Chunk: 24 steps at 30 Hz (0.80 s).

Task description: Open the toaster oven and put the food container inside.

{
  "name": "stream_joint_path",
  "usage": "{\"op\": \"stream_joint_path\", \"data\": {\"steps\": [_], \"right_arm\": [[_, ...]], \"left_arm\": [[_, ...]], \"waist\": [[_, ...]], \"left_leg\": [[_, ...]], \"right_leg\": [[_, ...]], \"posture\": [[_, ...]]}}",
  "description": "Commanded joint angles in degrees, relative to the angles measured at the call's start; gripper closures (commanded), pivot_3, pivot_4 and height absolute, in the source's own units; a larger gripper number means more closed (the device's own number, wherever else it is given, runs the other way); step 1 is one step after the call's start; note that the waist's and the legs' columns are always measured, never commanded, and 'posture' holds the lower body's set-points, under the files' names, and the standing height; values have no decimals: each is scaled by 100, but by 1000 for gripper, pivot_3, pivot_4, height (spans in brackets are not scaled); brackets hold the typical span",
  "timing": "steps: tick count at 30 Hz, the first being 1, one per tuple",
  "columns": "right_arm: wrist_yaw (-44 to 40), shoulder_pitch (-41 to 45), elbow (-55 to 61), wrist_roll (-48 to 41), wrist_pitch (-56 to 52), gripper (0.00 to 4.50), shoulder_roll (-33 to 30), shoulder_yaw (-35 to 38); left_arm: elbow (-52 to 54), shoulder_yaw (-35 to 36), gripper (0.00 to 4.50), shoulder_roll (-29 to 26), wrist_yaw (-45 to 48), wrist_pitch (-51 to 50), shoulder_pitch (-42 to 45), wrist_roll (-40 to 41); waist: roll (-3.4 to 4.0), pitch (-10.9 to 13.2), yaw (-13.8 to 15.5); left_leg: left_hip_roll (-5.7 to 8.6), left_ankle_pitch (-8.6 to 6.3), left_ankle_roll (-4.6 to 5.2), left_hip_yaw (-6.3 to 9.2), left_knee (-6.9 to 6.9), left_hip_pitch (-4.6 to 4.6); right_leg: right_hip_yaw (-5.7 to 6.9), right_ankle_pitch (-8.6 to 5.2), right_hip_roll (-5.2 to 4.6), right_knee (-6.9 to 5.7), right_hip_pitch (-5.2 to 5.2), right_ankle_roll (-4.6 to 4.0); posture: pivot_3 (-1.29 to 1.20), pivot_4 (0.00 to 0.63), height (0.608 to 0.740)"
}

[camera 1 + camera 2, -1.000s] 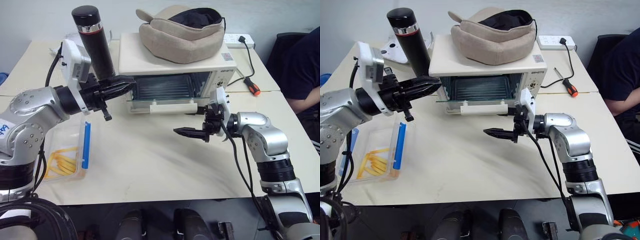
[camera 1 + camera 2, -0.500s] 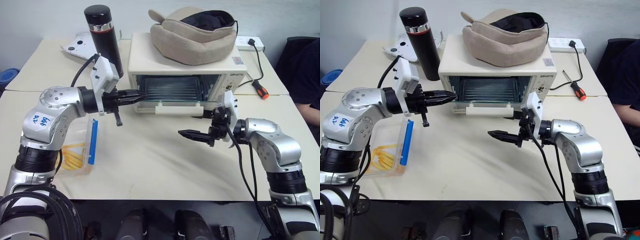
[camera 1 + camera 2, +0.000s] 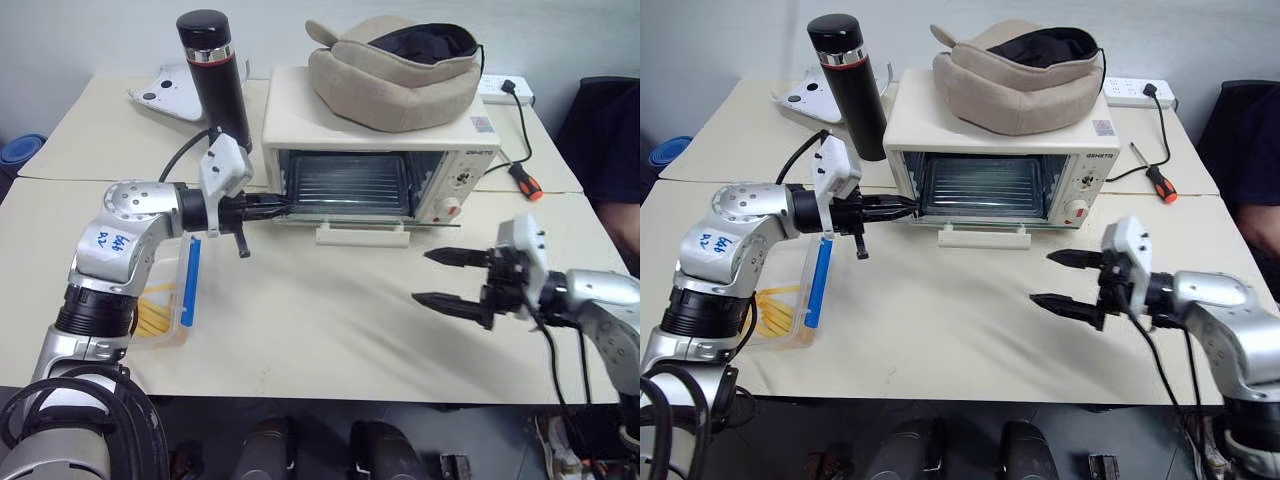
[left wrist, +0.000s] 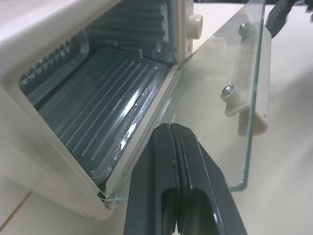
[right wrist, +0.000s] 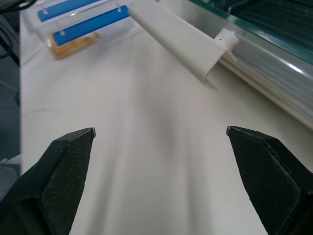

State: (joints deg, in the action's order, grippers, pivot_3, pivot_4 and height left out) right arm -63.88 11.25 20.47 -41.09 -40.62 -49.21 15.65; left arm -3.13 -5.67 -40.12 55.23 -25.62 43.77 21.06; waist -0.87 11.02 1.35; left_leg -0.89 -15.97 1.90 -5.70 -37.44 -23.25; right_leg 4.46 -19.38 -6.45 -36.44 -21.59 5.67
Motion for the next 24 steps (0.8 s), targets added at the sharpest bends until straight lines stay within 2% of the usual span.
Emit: {"op": "stream_joint_path", "data": {"steps": [1, 7, 14, 19, 22, 24], "right_arm": [[-144, -84, 410, -843, -390, 0, -346, 880], [66, 73, 275, -1212, -541, 0, -493, 1199], [-25, 761, 63, -1098, -399, 0, -465, 504], [-266, 1441, -317, -882, -182, 0, -299, -212], [-537, 1910, -694, -657, 11, 0, -132, -676], [-740, 2224, -974, -498, 147, 0, 1, -956]], "left_arm": [[229, -144, 4476, -79, 160, 207, -330, -263], [555, -404, 4476, -277, 448, 425, -847, -653], [932, -471, 4476, -380, 317, 319, -1189, -1016], [1685, 398, 4476, -569, 247, -533, -1604, -279], [2434, 1200, 4476, -837, 213, -1110, -2191, 263], [2969, 1899, 4081, -992, 143, -1580, -2700, 667]], "waist": [[-1, 0, -17], [-3, -1, -47], [-3, -1, -57], [-3, -1, -136], [-3, -1, -186], [-3, -1, -230]], "left_leg": [[-1, 0, 0, 3, -1, 2], [-7, 0, 0, 5, -7, 8], [-5, -2, 3, 8, -7, 6], [-7, -2, 3, 13, -5, 2], [-7, -1, 2, 13, 0, 3], [-8, -1, 2, 14, 1, 3]], "right_leg": [[1, 0, -1, 0, 5, 0], [-4, 0, -4, -2, 7, -1], [-3, 0, -10, 0, 7, -1], [-1, 0, -10, -1, 5, -1], [-2, 0, -10, 1, 5, -1], [-1, 0, -10, 2, 5, -1]], "posture": [[0, 150, 740], [0, 150, 740], [0, 150, 740], [0, 150, 740], [0, 150, 740], [0, 150, 740]]}}
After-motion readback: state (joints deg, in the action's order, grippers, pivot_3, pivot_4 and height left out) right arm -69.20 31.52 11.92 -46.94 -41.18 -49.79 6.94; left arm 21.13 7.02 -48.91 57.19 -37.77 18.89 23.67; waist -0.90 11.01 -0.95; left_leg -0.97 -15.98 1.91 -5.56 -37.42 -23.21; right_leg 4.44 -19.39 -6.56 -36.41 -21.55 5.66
